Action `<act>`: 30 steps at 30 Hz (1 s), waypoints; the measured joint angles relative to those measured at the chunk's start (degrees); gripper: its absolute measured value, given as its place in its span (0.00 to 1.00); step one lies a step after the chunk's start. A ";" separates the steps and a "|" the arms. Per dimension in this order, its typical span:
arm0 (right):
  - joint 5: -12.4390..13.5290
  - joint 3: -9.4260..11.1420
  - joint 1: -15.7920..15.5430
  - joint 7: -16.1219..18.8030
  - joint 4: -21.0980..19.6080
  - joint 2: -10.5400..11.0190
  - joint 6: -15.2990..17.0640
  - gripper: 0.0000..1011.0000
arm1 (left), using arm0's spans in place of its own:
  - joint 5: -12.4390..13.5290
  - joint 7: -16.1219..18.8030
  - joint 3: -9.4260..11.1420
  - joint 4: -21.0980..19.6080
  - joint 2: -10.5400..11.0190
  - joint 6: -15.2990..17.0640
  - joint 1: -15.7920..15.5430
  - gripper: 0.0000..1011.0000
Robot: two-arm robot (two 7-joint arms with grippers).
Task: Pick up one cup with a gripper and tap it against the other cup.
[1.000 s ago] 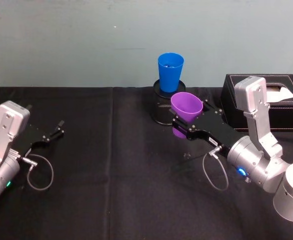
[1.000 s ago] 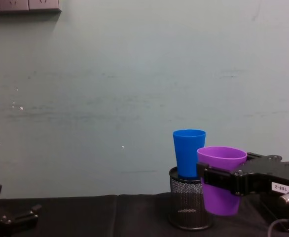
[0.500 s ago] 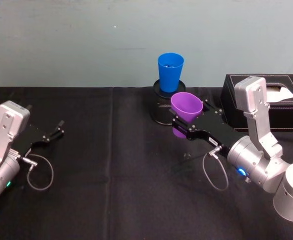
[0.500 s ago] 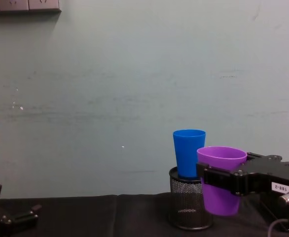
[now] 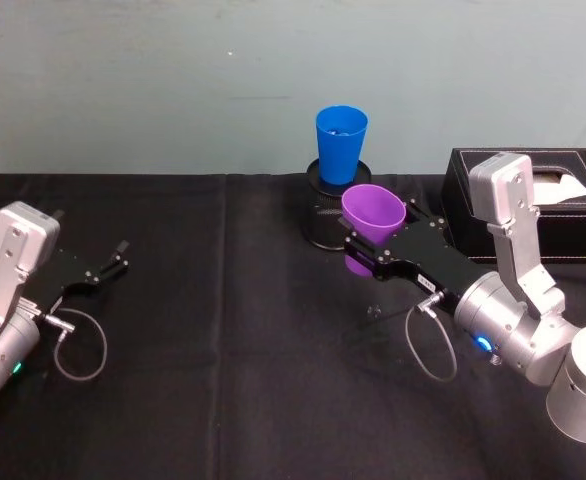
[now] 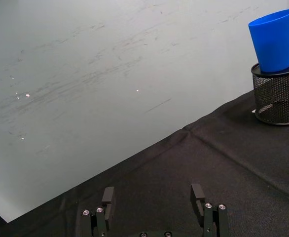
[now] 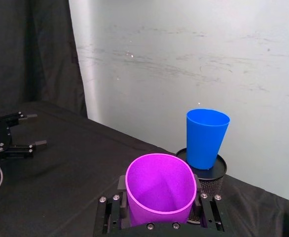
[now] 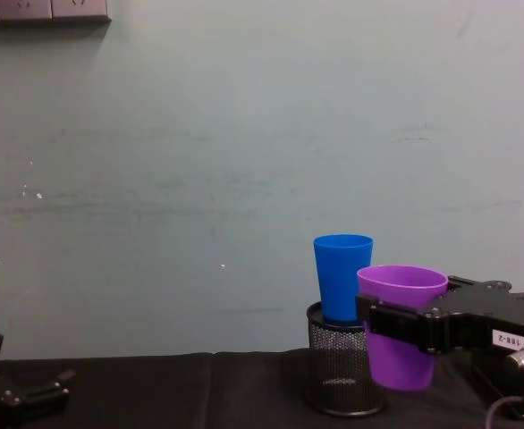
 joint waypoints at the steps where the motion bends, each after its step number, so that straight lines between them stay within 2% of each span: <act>1: 0.00 0.00 0.00 0.00 0.00 0.00 0.00 0.71 | 0.00 0.00 0.00 0.00 0.00 0.00 0.00 0.99; 30: -0.04 0.03 0.01 0.00 0.01 -0.06 0.01 0.71 | 0.00 0.00 0.00 0.00 0.00 0.00 0.00 0.99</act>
